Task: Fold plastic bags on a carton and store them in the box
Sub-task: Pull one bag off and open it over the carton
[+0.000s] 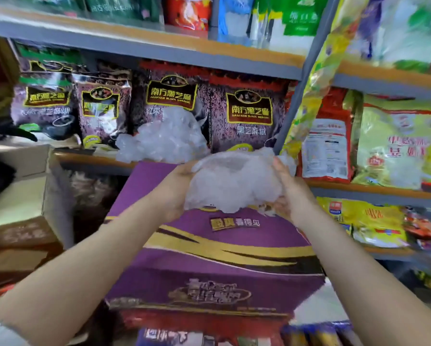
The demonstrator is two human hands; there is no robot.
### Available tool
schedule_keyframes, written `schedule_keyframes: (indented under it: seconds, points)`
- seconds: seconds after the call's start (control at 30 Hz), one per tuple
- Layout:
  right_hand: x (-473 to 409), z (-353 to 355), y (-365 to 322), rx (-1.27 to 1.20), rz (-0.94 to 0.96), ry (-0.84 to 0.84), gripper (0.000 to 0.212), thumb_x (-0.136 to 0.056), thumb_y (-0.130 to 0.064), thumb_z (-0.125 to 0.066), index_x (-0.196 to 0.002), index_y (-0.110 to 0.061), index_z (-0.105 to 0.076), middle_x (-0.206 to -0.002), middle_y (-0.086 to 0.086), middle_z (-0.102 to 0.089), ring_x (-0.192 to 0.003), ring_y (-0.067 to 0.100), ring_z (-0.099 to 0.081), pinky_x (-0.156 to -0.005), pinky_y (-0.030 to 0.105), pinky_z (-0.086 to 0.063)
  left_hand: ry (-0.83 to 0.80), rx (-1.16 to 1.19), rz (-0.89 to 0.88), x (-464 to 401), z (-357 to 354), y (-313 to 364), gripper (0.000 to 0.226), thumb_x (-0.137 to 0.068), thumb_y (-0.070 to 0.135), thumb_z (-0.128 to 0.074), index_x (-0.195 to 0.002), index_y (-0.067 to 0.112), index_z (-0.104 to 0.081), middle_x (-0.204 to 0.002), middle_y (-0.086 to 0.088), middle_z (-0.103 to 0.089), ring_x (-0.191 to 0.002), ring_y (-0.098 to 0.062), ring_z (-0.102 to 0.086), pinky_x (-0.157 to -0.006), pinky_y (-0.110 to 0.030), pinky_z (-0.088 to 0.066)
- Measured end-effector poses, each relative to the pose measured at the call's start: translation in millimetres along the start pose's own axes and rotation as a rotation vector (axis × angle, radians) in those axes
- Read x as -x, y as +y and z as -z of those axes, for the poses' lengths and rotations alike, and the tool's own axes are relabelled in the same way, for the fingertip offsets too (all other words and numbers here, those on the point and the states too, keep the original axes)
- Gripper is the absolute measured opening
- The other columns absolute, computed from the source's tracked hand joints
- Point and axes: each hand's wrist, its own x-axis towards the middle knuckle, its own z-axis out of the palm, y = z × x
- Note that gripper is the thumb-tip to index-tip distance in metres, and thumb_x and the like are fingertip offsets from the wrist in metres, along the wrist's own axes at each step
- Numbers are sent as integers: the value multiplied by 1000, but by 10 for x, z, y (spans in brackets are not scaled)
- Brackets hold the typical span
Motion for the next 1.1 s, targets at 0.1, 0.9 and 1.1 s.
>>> schedule_keyframes:
  seconds: [0.1, 0.9, 1.1]
  points:
    - [154, 346, 136, 96, 140, 31, 21, -76, -34, -75, -84, -15, -70, -80, -1, -69, -66, 11, -62, -59, 22, -47, 127, 31, 51, 285, -207, -118, 8, -80, 12, -60, -80, 16, -67, -70, -1, -66, -71, -17, -62, -59, -21, -47]
    - [742, 559, 286, 874, 872, -129, 29, -83, 7, -41, -93, -13, -60, -71, 0, -48, -62, 24, -46, -56, 34, -34, 468, -682, 33, 890, -199, -352, 17, -92, 6, -51, -104, 15, -60, -89, -6, -65, -76, -23, -64, -58, -26, -46]
    - [634, 567, 275, 1163, 795, 310, 26, -94, -25, -43, -109, -11, -60, -109, 12, -61, -100, 32, -53, -84, 39, -40, 565, -1143, 68, 864, -196, -281, 29, -90, 32, -54, -76, 6, -53, -81, -18, -60, -82, -34, -57, -63, -32, -35]
